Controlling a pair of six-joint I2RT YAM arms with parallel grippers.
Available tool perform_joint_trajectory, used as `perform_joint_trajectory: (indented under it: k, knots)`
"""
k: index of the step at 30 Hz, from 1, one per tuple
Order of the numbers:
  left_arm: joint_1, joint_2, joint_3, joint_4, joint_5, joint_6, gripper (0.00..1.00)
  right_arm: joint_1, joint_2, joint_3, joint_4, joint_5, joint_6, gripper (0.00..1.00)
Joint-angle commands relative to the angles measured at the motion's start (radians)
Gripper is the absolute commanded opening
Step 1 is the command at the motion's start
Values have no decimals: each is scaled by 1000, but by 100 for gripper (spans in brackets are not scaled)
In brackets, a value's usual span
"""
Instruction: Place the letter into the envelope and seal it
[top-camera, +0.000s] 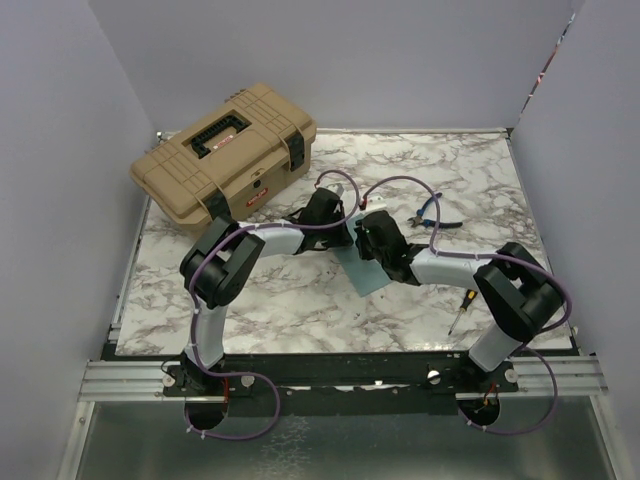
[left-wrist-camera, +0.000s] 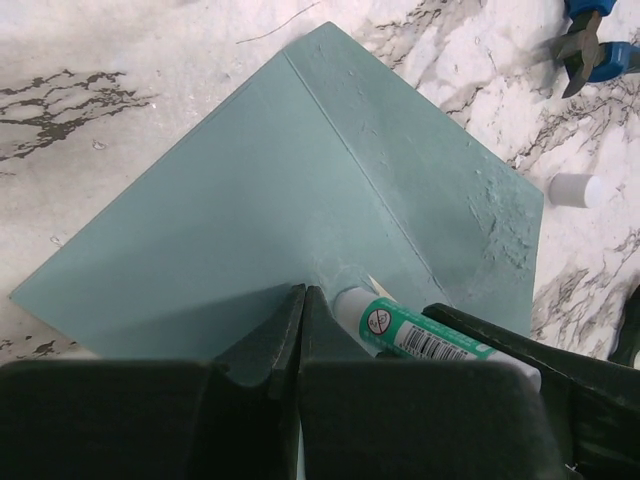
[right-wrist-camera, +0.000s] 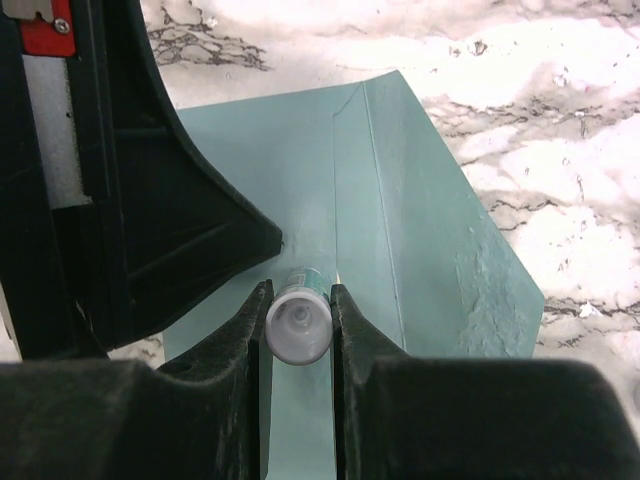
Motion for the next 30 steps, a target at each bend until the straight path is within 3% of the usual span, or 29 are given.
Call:
perform_joint_trajectory:
  k: [1,7,21,30]
  knots:
    - [27,78,-21,-112,7,-18,0,8,51,17,51,58,-19,0]
    - [55,81,-31,-112,37,-42,0,24,53,3,45,82,-19,0]
    - [69,100,-27,-112,50,-66,0,57,-171,-104,-188,29,33,0]
    - [68,105,-22,-112,59,-63,0,59,-67,-122,-30,121,42,0]
